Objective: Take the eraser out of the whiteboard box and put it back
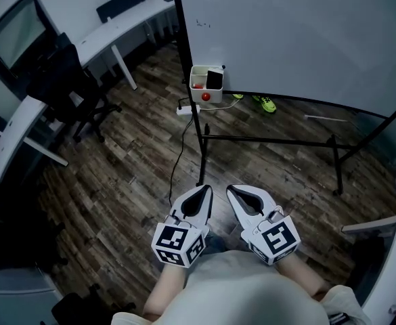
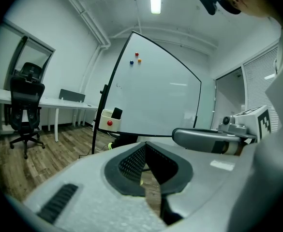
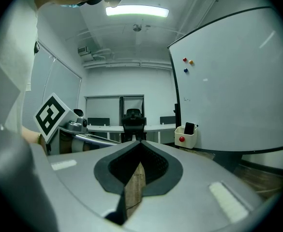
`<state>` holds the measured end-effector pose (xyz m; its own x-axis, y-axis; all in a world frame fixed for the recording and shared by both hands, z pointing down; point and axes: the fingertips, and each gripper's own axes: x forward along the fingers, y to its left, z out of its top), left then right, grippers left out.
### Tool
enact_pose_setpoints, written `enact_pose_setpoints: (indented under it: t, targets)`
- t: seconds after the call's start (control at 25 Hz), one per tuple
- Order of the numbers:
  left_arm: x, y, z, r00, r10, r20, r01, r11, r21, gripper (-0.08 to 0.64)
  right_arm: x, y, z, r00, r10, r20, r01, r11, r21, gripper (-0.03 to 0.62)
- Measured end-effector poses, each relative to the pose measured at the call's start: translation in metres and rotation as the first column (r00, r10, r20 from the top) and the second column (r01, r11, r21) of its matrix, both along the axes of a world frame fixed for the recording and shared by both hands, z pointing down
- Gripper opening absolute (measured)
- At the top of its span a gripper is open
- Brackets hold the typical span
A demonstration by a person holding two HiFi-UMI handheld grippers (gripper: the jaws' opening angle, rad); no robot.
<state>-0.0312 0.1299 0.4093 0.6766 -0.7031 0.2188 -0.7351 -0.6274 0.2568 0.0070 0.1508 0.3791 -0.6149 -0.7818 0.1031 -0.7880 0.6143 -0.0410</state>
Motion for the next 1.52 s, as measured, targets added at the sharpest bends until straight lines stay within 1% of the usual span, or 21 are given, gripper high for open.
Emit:
enact_pose_setpoints:
  t: [0.52, 0.92, 1.08, 1.28, 1.52]
  targets:
    - [-0.039, -0.063, -0.001, 0.999, 0.044, 0.002, -0.044, 0.999, -0.004, 0.005, -0.040, -0.060, 0.000, 0.999, 0.035, -0.007, -0.035, 0.999, -0.002, 0.005]
    - [-0.063, -0.099, 0.000, 0.995, 0.096, -0.001, -0.096, 0.995, 0.008, 0.005, -0.068, -0.095, 0.003, 0.997, 0.071, -0.017, -0.071, 0.997, 0.006, 0.005]
    - [-0.070, -0.111, 0.000, 0.994, 0.110, -0.004, -0.110, 0.994, 0.012, 0.005, -0.073, -0.109, 0.000, 0.995, 0.101, -0.025, -0.100, 0.995, 0.006, 0.005]
    - [-0.077, -0.124, -0.002, 0.994, 0.111, -0.013, -0.111, 0.994, 0.011, 0.005, -0.078, -0.119, 0.001, 0.994, 0.105, -0.028, -0.105, 0.994, 0.006, 0.005]
    - [-0.081, -0.138, 0.000, 0.993, 0.119, -0.016, -0.119, 0.993, 0.007, 0.005, -0.077, -0.137, -0.006, 0.988, 0.153, -0.028, -0.153, 0.988, 0.004, 0.005]
